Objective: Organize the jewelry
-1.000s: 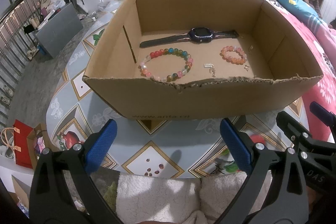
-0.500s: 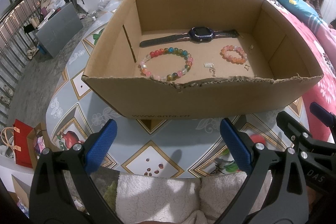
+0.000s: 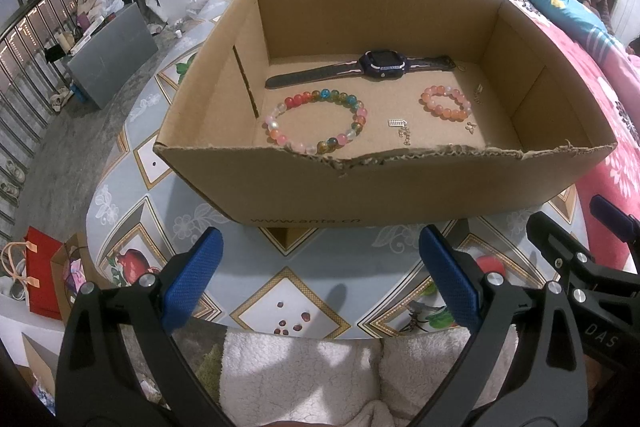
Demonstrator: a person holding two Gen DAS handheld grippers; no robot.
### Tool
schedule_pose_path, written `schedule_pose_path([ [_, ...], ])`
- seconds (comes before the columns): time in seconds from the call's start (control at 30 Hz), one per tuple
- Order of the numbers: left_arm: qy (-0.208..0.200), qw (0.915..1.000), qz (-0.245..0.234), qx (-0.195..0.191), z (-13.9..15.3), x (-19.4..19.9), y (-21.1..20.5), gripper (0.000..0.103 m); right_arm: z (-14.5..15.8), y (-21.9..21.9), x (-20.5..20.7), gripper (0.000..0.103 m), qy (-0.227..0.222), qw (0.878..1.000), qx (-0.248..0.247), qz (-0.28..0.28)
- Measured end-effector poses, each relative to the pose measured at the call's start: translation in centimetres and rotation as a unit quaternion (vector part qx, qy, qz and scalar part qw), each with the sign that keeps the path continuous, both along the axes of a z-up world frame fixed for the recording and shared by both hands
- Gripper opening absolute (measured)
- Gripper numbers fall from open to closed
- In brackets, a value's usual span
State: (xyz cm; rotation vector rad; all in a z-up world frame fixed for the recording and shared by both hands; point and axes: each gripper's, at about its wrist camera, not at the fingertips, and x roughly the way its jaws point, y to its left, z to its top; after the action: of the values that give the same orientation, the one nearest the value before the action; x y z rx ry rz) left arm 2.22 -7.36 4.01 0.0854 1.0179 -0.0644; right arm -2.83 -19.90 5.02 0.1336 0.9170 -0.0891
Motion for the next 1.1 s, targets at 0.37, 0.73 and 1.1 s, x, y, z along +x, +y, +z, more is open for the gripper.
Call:
schedule_pose_path([
  [0.37,0.001,1.0000,0.002,0.000,-0.13,-0.14,0.10,0.095,0.04,0.02,0.05,0.097,0.000,1.000,-0.002,0.000],
  [0.73,0.002,1.0000,0.002,0.000,-0.32,-0.16,0.23,0.095,-0.06,-0.02,0.01,0.097,0.000,1.000,-0.003,0.000],
  [1.1,0.002,1.0000,0.001,0.000,-0.23,-0.11,0.21,0.095,-0.03,-0.06,0.00,0.097,0.000,1.000,-0.003,0.000],
])
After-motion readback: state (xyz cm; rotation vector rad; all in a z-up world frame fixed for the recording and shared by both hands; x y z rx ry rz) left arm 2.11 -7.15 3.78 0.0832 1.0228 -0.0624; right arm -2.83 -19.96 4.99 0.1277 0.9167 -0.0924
